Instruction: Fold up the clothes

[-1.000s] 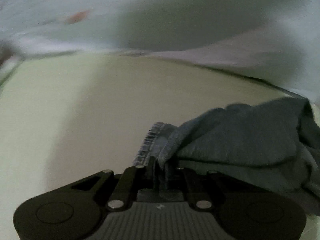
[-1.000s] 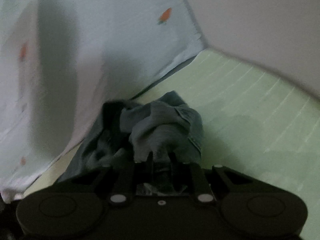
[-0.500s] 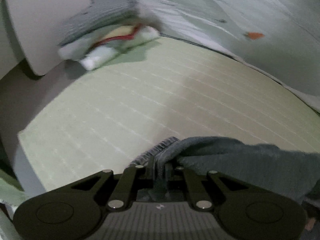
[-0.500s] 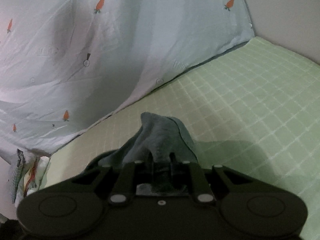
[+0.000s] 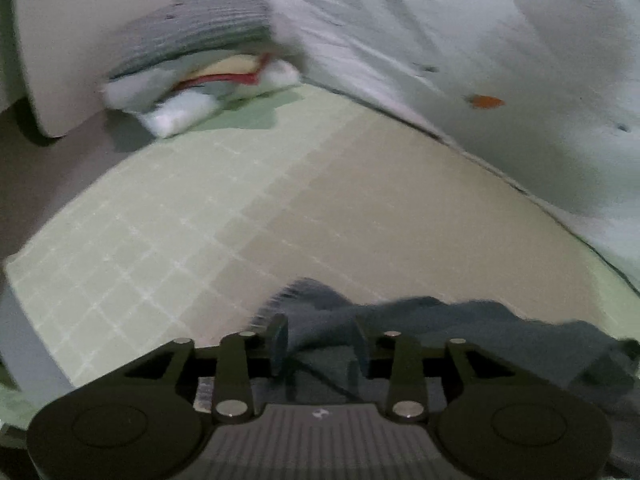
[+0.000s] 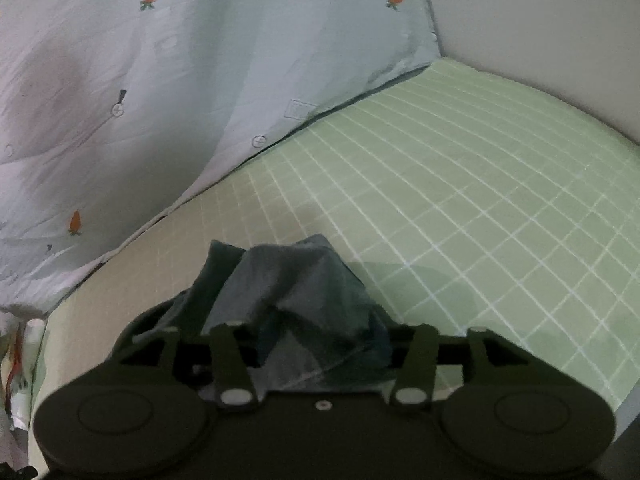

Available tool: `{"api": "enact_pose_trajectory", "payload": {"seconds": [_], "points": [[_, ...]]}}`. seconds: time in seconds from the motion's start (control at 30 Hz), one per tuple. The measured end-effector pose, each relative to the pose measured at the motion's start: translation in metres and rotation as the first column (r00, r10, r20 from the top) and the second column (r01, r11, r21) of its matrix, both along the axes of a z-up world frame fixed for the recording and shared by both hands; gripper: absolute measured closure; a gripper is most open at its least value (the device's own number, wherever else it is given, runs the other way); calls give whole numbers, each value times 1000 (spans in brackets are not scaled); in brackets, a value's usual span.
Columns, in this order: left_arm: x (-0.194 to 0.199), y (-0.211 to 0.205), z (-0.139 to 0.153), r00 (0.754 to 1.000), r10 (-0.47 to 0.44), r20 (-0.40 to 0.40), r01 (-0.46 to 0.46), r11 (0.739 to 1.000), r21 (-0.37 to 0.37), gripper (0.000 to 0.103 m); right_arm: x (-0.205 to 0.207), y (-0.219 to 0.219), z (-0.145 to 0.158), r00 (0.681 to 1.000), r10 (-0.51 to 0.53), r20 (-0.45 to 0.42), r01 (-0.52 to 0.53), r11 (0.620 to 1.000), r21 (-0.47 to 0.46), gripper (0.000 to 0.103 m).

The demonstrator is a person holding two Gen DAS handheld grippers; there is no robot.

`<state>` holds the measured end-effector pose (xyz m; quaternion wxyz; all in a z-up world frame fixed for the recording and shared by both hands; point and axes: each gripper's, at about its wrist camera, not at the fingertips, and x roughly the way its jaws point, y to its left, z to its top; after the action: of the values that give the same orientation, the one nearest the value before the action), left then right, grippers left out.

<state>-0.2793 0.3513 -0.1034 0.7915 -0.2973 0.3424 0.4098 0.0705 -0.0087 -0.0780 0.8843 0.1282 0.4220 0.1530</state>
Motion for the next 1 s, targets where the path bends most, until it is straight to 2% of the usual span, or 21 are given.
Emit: {"api": "enact_pose_trajectory", "payload": {"seconds": [0.2,0.4,0.5,0.6,0.67,0.7,0.73,0.77,0.8,0.83,0.9,0.97,1.0], "points": [[38,-46,-8,982,-190,26,191,980,-53,55,3,-2,-2,999,22,-27,-21,1000,18,42],[69,-95,-22,943,-333,4,332,939,-87,54,2,-16,-10,995,89,-43,-89,996,-4,38],[79,-110,-30,928,-373,-4,370,922,-109,51,2,-24,-16,991,121,-65,-122,993,-12,37],[86,-118,-41,924,-382,-8,378,916,-133,47,3,-31,-22,986,146,-84,-148,989,-15,35],[90,-119,-49,931,-365,0,360,920,-157,48,5,-34,-28,982,166,-93,-168,986,-21,34],[91,-119,-53,939,-345,0,340,926,-166,55,7,-33,-32,979,179,-97,-181,983,-18,34],[92,-118,-55,948,-319,-10,313,935,-168,85,9,-32,-36,976,191,-101,-193,981,-15,37],[92,-115,-56,955,-295,-27,287,944,-162,96,12,-31,-39,974,200,-104,-202,979,-10,43],[91,-111,-54,960,-277,-45,267,951,-155,96,15,-30,-40,975,204,-94,-205,979,-3,64],[88,-107,-49,966,-256,-43,248,959,-139,96,18,-31,-39,977,201,-73,-202,979,2,80],[81,-100,-30,978,-209,-15,207,974,-95,97,24,-36,-32,979,202,-27,-200,978,56,87],[73,-93,-4,986,-165,7,165,986,-20,97,29,-42,-16,980,197,35,-200,968,154,90],[69,-87,13,990,-142,27,141,990,28,98,31,-41,-6,976,204,74,-214,963,162,91]]}}
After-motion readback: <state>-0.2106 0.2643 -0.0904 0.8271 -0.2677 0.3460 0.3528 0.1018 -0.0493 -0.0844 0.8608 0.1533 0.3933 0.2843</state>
